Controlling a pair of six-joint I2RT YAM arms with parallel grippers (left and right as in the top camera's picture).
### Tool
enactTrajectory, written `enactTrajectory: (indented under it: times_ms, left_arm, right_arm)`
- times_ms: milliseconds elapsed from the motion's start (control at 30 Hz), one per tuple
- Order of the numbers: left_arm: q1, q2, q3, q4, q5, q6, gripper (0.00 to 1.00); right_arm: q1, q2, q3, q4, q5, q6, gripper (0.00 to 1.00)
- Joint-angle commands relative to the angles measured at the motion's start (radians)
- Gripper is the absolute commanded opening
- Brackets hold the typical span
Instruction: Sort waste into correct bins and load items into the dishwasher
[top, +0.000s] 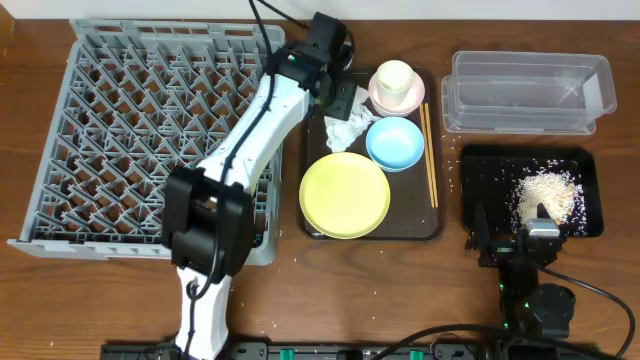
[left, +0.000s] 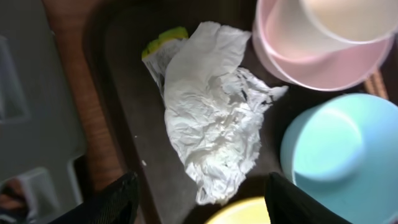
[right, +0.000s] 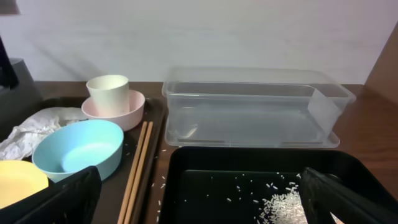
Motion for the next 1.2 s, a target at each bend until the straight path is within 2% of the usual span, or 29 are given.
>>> enactTrajectory:
  times_ms: [0, 433, 767, 1167]
  left_arm:
    - [-0.004, 0.039, 0.011, 0.006, -0.015, -0.071, 0.65]
    - [-0.01, 0.124, 0.01, 0.006, -0.015, -0.079, 0.65]
    - [-0.016, 0.168, -0.001, 0.003, -0.015, -0.127, 0.65]
    - [-0.031, 0.171, -0.034, 0.012, -0.015, -0.127, 0.65]
  right_arm:
    - [0.011, -0.004, -0.002, -0.004, -0.005, -0.01, 0.99]
    - [0.011, -0.004, -0.002, -0.005, -0.005, -0.01, 0.99]
    - [0.011, -0.004, -0.002, -0.004, -0.005, -0.01, 0.99]
    - [0.011, -0.004, -0.002, -0.005, -0.005, -0.01, 0.99]
